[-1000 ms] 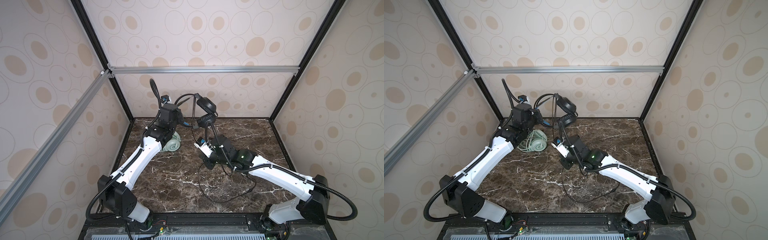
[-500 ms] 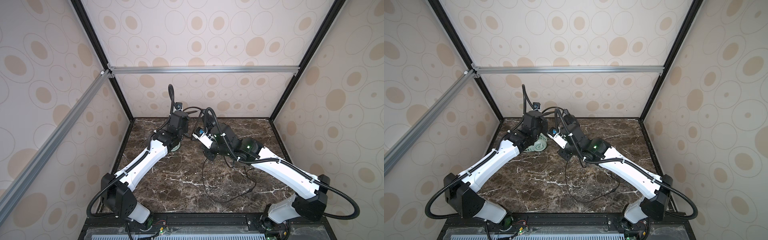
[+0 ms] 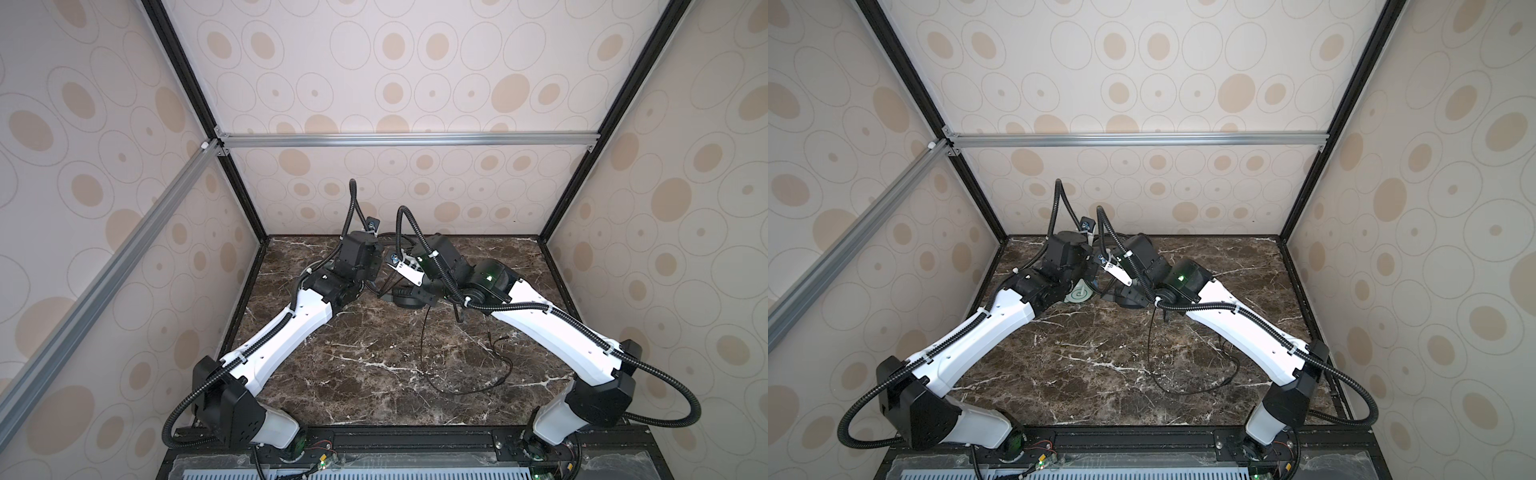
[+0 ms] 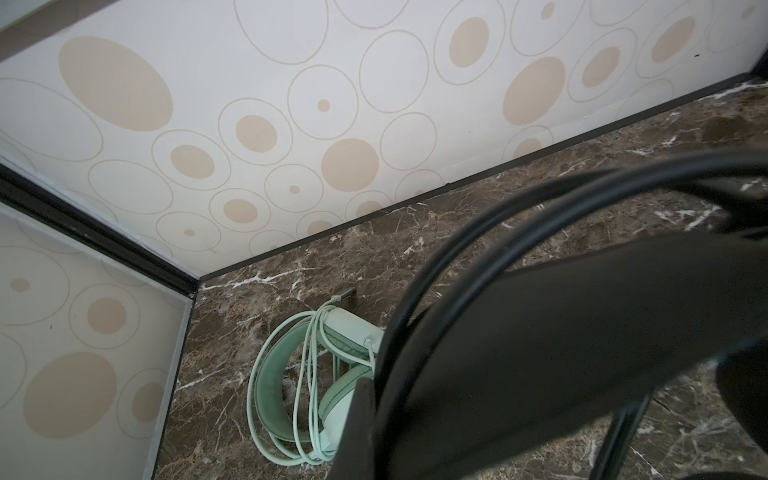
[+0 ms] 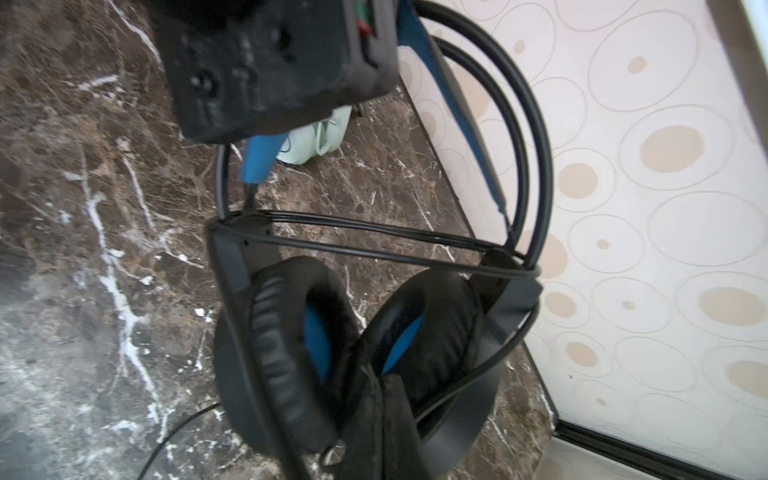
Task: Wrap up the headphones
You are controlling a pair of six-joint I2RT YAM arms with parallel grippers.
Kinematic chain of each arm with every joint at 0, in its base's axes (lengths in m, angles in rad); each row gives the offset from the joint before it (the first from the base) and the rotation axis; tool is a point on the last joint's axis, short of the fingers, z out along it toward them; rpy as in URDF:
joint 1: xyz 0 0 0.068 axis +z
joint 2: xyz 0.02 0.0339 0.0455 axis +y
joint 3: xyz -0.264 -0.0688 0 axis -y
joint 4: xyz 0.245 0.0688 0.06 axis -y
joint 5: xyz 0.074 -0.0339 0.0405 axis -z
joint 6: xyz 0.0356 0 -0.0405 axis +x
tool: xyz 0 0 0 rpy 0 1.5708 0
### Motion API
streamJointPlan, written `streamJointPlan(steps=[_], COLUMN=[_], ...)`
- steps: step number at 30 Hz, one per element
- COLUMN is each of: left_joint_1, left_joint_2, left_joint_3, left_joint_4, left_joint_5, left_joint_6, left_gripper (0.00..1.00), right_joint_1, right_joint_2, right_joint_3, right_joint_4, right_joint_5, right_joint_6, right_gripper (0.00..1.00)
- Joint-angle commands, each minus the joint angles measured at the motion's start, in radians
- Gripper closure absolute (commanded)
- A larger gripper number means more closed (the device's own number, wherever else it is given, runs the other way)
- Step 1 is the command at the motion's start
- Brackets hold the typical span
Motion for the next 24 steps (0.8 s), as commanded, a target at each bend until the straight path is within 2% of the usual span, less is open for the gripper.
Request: streamJointPlan(steps=[1, 11, 21, 24], left_joint_1=[-0.013, -0.022, -0.027, -0.028], left_joint_2=[-0.039, -0.076, -0.086, -0.089], left_joint_3=[-0.010, -0.050, -0.071, -0.069], left_joint_4=[0.002, -0.003, -0.007, -0.006], left_joint_5=[0.025, 0.060, 0.057, 0.083], left_joint_6=[0.078, 0.098, 0.127, 0.126], left_gripper=[1.00, 1.00, 1.00, 1.00], right_joint_1=[-0.006, -0.039, -0.056, -0.055], right_joint_2=[0.009, 0.033, 0.026, -0.004], right_joint_3=[0.068, 0.124, 0.124, 0.087], right_joint_4=[0.031, 0.055, 0.073, 0.102], right_joint_5=[0.138, 0.262, 0.265, 0.173], right_joint_6=[-0.057, -0.025, -0.042, -0.060], right_gripper=[1.00, 1.00, 0.98, 0.98])
